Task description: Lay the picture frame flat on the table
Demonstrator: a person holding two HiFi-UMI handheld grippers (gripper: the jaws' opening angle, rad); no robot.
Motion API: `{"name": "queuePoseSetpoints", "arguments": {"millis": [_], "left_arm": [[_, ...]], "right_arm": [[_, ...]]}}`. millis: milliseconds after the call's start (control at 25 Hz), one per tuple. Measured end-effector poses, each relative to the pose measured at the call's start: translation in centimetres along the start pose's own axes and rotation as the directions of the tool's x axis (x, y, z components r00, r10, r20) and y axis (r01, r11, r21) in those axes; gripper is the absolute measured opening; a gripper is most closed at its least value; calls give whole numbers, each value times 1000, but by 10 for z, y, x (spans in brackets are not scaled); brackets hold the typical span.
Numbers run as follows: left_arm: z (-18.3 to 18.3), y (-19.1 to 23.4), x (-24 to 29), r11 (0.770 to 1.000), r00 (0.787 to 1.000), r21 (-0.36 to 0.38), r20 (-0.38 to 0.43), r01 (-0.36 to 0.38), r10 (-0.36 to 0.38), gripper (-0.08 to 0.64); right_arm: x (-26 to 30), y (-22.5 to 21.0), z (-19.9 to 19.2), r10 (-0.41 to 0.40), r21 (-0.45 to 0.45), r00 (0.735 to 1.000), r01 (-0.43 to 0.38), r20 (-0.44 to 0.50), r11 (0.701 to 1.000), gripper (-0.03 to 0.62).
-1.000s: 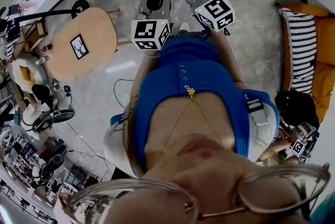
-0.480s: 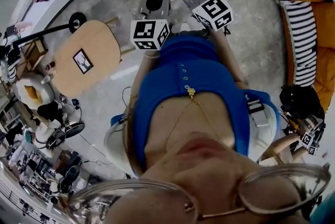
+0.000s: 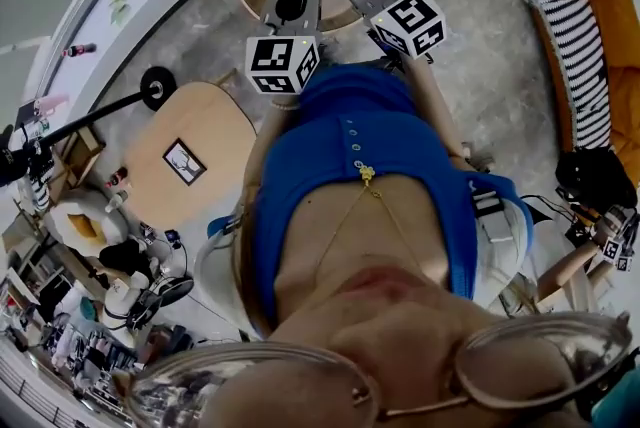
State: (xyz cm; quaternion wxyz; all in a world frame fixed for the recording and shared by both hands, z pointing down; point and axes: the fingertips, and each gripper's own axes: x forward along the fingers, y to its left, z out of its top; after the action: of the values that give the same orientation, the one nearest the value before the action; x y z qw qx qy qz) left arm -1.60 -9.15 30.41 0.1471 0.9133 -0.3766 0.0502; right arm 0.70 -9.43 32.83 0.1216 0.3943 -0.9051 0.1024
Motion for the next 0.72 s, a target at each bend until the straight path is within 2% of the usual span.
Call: {"name": "queuePoseSetpoints", "arguments": {"millis": [280,400,720], "left_arm": [[-15,50,2,999,999,11,-27,37,-36,0],[-13,70,3,998,998,-6,-38,59,-59,0],[-28,62,23,989,984,-23,-103,144,-146,0]], "right_arm": [[55,6,-9,3,9,1000,-3,-2,1000,5],[76,8,-5,-3,20,1000,4,-16,1000,5],[71,-13,-17,-68,19,995,69,-78,997,5]]}}
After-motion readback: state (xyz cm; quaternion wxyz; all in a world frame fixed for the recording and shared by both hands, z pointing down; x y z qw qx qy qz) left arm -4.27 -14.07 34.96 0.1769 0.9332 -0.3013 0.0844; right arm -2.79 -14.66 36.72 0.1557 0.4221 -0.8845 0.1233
